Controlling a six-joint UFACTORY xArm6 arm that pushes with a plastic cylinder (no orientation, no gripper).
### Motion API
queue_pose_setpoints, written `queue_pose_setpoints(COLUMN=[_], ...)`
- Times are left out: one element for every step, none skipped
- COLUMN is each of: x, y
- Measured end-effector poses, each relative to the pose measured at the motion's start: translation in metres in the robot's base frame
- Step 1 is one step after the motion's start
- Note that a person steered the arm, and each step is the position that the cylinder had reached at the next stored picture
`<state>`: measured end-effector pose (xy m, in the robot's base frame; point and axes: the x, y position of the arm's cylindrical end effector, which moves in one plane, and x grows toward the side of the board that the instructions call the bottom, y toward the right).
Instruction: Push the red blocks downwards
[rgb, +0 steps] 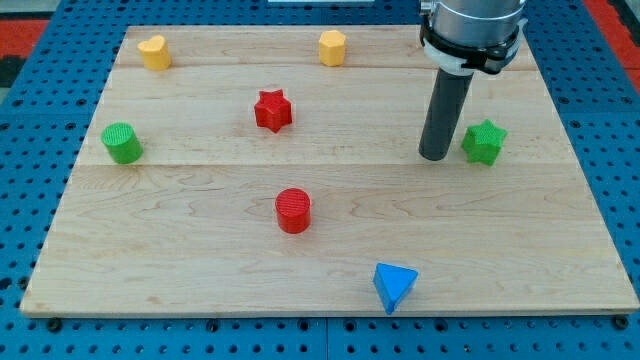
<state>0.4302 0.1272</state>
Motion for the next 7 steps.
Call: queue_pose_setpoints(x=[0.003, 0.022, 0.03, 0.037, 0.041, 0.067, 0.096], y=[-0.002, -0.023, -0.047, -0.068, -0.101, -0.169, -0.215])
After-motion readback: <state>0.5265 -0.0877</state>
